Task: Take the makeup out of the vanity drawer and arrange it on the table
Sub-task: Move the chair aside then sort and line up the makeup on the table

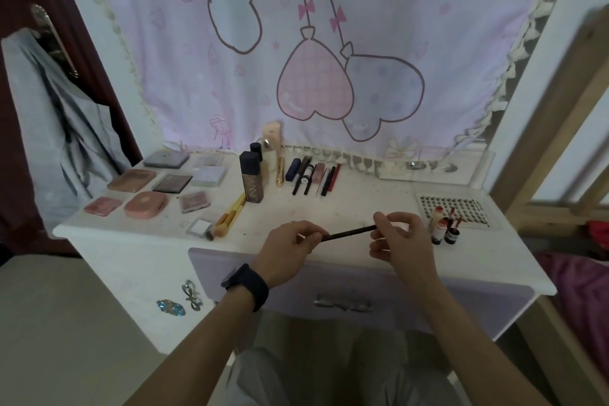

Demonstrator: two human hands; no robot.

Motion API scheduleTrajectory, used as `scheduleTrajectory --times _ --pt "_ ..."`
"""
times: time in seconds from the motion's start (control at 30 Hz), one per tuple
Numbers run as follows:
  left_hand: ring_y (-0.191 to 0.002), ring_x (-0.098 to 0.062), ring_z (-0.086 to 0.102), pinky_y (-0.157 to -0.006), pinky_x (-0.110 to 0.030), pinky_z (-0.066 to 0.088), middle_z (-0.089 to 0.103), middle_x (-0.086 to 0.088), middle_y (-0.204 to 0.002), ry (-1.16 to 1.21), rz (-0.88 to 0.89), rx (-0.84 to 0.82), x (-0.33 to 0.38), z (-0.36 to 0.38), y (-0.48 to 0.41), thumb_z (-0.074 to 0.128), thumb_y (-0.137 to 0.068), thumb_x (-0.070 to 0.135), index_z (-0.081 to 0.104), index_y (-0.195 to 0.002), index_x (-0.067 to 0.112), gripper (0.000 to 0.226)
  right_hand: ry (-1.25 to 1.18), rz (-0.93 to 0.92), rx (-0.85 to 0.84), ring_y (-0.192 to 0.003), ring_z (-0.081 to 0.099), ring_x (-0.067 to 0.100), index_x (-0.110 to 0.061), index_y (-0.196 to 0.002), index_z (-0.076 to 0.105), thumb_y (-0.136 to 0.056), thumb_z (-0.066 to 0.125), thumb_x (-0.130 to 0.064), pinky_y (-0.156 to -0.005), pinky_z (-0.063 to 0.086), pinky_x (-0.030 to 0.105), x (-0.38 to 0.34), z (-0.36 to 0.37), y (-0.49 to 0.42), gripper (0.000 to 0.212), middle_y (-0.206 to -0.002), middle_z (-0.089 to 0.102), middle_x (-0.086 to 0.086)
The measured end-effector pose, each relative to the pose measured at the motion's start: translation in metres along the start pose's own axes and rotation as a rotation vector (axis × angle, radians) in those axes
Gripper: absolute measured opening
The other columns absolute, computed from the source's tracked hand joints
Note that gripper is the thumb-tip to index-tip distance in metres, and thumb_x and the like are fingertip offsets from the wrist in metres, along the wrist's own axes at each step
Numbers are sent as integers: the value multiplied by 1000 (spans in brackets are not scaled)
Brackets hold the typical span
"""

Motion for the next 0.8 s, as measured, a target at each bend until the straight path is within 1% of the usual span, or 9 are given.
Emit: scheduleTrajectory --times 0.13,0.27,0.33,0.43,0.53,0.6,0.67,0.73,0.8 --pt "-83 -9 61 -71 -15 44 65 8 -96 104 -40 22 -1 -3 -4 51 -103 26 70 -110 21 21 118 -14 -29 -56 67 15 -3 -105 66 -99 62 -17 -54 56 24 7 -3 3 16 -67 71 3" --pt "-76 -1 66 -64 -15 52 71 8 -94 415 -115 145 -3 -8 -5 60 -96 36 67 -111 24 21 -146 106 -14 -63 70 15 0 -103 67 -99 60 -16 -57 57 24 22 -3 15 18 -76 75 7" --pt "-78 -2 67 -65 -15 52 73 11 -93 508 -128 111 1 3 -5 65 -93 37 72 -107 26 19 -264 193 -31 -66 72 16 0 -104 67 -99 61 -17 -58 58 25 32 5 23 19 -85 77 12" --pt "-86 -5 67 -69 -20 53 74 15 -99 569 -123 60 10 19 -6 63 -94 34 75 -102 31 14 -263 265 -58 -71 74 17 -5 -105 69 -98 61 -22 -60 58 25 48 13 36 20 -92 78 13" --pt "-89 -6 68 -73 -23 51 76 12 -98 532 -110 32 18 25 -10 56 -98 36 73 -101 29 19 -35 215 -98 -66 73 18 -11 -99 73 -95 63 -36 -57 57 24 52 10 42 27 -82 77 8" --pt "-86 -2 67 -72 -20 50 76 10 -91 477 -92 12 23 27 -11 54 -100 34 72 -104 27 20 253 109 -152 -55 67 10 -17 -90 75 -86 61 -53 -52 52 18 43 6 42 39 -66 73 -1" --pt "-81 5 64 -71 -13 48 72 12 -85 384 -46 -10 28 26 -12 53 -101 30 71 -108 28 20 441 -35 -158 -48 60 0 -22 -87 73 -82 54 -63 -49 47 11 25 1 38 46 -53 64 -7" --pt "-81 6 61 -72 -10 47 68 17 -88 232 27 -56 35 26 -12 52 -102 28 71 -111 30 21 492 -152 -109 -47 54 -6 -22 -84 70 -85 50 -67 -51 44 9 3 -6 31 49 -49 58 -8" --pt "-83 -2 57 -74 -13 45 65 11 -92 34 120 -98 45 31 -10 52 -102 31 71 -115 31 22 514 -209 -87 -46 49 0 -21 -74 64 -84 46 -74 -51 42 15 -16 -7 21 57 -52 53 -8"
Point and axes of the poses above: each hand's wrist, its own y-axis away from the middle knuckle, its own z-axis out of the palm, x = y × z, the point moved 10 cm from there along -y, towards the middle knuckle
